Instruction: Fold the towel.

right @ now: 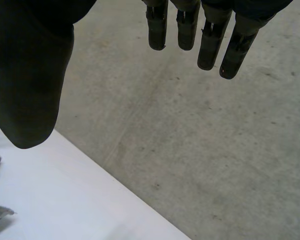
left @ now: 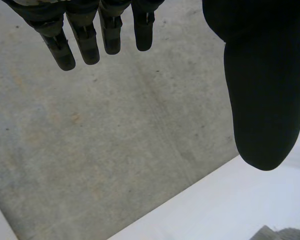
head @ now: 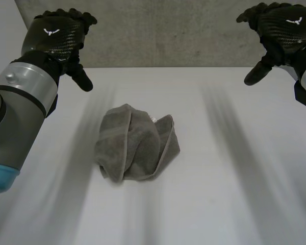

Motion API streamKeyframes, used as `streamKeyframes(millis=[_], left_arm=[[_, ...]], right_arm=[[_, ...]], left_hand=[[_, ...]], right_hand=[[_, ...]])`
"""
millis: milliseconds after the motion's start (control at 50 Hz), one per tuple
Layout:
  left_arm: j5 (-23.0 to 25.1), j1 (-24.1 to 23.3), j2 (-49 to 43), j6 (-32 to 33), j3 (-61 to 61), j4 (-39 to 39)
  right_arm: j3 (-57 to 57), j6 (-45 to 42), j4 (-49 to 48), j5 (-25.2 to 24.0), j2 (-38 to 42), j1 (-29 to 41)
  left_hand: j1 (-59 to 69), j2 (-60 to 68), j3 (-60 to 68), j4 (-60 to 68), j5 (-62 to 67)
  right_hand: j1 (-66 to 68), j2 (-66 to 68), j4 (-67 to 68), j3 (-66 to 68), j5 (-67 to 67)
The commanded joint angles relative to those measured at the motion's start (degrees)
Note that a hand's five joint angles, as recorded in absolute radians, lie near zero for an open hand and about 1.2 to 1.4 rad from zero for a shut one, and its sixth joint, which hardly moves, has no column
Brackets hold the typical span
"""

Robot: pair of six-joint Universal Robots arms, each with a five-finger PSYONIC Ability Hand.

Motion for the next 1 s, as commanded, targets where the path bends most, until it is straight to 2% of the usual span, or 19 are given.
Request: streamKeyframes(millis=[20,60,80,120,140,220,300,400,560,680,720,740,780,800,820,840,880,940,1000], left_arm=[[8.3,0.1,1.4,2.3,-3.6,0.0],[14.4,1.1,1.9,5.9,-6.5,0.1],[14.4,1.1,1.9,5.9,-6.5,0.1],[18.9,3.0,1.4,10.8,-9.2,0.2],[18.9,3.0,1.4,10.8,-9.2,0.2],[22.0,4.7,-0.4,18.3,-12.5,0.9],[22.0,4.7,-3.7,22.2,-12.8,1.4],[21.9,4.9,-10.5,25.7,-12.7,2.2],[22.2,4.7,-16.4,26.0,-13.2,6.8],[22.0,4.3,-19.4,26.2,-12.9,10.5],[21.9,4.2,-21.7,26.3,-12.1,11.3],[21.9,4.2,-21.7,26.3,-12.1,11.3],[21.8,4.1,-23.3,27.1,-10.9,11.4],[21.8,4.1,-23.3,27.1,-10.9,11.4],[21.7,4.1,-24.1,28.3,-10.2,10.9],[21.7,4.1,-24.1,28.3,-10.2,10.9],[21.5,4.1,-25.1,32.0,-8.7,10.8],[21.3,4.0,-25.1,35.4,-7.3,11.3],[21.3,3.9,-24.8,36.1,-6.3,11.5]], right_arm=[[1.2,-6.9,0.2,-6.0,1.8,0.3],[3.2,-13.5,0.3,-10.6,2.8,0.3],[3.2,-13.5,0.3,-10.6,2.8,0.3],[5.0,-19.6,0.1,-13.9,5.3,1.7],[5.0,-19.7,0.1,-13.9,5.3,1.8],[4.6,-24.7,-0.3,-14.7,12.1,6.7],[3.7,-25.3,-1.2,-14.1,17.2,8.6],[1.5,-25.1,-6.5,-12.1,27.1,11.2],[-1.1,-25.5,-11.4,-8.5,35.1,13.5],[-2.1,-25.8,-13.5,-8.4,38.2,14.4],[-3.3,-26.2,-14.2,-8.2,40.4,15.1],[-3.3,-26.2,-14.2,-8.2,40.4,15.1],[-4.8,-27.0,-14.2,-8.0,42.1,15.4],[-4.8,-27.0,-14.2,-8.0,42.1,15.4],[-5.4,-27.5,-14.3,-7.9,42.4,15.5],[-5.4,-27.5,-14.3,-7.9,42.4,15.5],[-7.2,-27.8,-14.3,-8.2,42.2,15.5],[-9.3,-27.4,-14.3,-8.2,41.5,15.5],[-10.9,-27.3,-14.3,-8.4,40.4,15.5]], left_hand=[[3.2,3.3,3.2,3.2,3.0],[3.9,4.0,3.8,3.9,3.6],[3.9,4.0,3.8,3.9,3.6],[4.0,4.2,4.0,4.1,3.8],[4.0,4.2,4.0,4.1,3.8],[4.7,4.8,4.7,4.7,4.5],[7.2,7.4,7.2,7.3,7.0],[17.5,17.6,17.5,17.5,17.3],[17.7,17.8,17.6,17.7,17.4],[21.2,21.3,21.2,21.2,21.0],[32.1,32.2,32.0,32.1,31.8],[32.1,32.3,32.1,32.2,31.9],[40.3,40.5,40.3,40.4,40.1],[40.4,40.5,40.3,40.4,40.1],[48.7,48.8,48.7,48.7,48.5],[48.8,48.9,48.8,48.8,48.6],[68.3,68.5,68.3,68.4,68.1],[68.4,68.6,68.4,68.5,68.2],[68.4,68.6,68.4,68.5,68.2]], right_hand=[[-3.2,-3.9,-4.7,-3.8,-3.4],[-3.2,-3.9,-4.7,-3.8,-3.4],[-3.2,-3.9,-4.7,-3.8,-3.4],[-3.2,-3.9,-4.7,-3.8,-3.4],[-3.2,-3.9,-4.7,-3.8,-3.4],[-1.2,-1.9,-2.7,-1.9,-1.4],[1.1,0.4,-0.4,0.5,0.9],[8.2,7.5,6.7,7.5,8.0],[17.1,16.4,15.6,16.5,16.9],[23.2,22.4,21.7,22.5,23.0],[28.4,27.6,26.8,27.7,28.2],[28.4,27.7,26.9,27.7,28.2],[39.4,38.7,37.9,38.8,39.2],[39.5,38.8,38.0,38.8,39.3],[46.2,45.4,44.6,45.5,45.9],[46.2,45.5,44.7,45.6,46.0],[66.7,66.0,65.2,66.1,66.5],[66.8,66.1,65.3,66.2,66.6],[66.8,66.1,65.3,66.2,66.6]])
